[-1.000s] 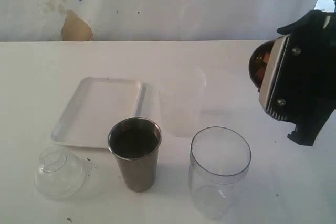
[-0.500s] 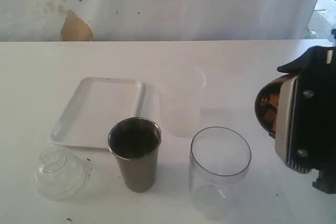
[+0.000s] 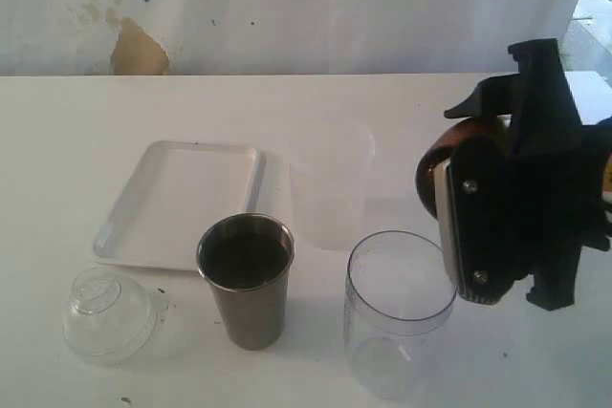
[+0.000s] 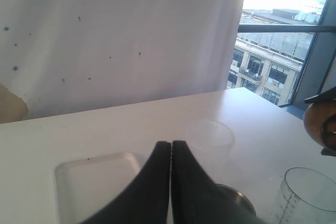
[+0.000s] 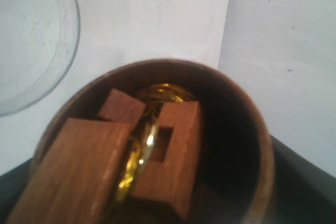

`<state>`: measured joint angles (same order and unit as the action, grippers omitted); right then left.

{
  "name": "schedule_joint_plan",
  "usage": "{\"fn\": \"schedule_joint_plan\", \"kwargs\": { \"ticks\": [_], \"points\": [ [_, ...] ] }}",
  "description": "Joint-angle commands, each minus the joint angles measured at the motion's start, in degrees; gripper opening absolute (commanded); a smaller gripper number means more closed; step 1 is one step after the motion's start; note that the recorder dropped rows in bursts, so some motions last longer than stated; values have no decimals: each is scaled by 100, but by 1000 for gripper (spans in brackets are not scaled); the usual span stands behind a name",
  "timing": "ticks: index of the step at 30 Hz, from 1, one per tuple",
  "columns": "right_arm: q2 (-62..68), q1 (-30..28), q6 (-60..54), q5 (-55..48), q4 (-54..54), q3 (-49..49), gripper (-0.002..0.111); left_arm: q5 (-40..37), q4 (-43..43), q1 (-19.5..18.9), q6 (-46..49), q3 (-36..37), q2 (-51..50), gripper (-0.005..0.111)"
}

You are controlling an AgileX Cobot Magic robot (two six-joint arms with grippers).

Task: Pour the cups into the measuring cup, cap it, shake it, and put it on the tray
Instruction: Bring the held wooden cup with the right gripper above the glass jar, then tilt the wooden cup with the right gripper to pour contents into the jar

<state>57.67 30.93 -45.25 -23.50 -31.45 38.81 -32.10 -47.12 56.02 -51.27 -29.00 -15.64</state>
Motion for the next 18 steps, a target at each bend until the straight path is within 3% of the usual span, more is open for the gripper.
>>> {"fn": "schedule_joint_plan", "kwargs": {
  "ticks": [1,18],
  "points": [
    [166,70,28,459,-194,55,0,-10,-67,5,-16,20,30,1],
    [527,70,-760,901,-716,42,0,-8,-77,5,-16,20,30,1]
  ]
}}
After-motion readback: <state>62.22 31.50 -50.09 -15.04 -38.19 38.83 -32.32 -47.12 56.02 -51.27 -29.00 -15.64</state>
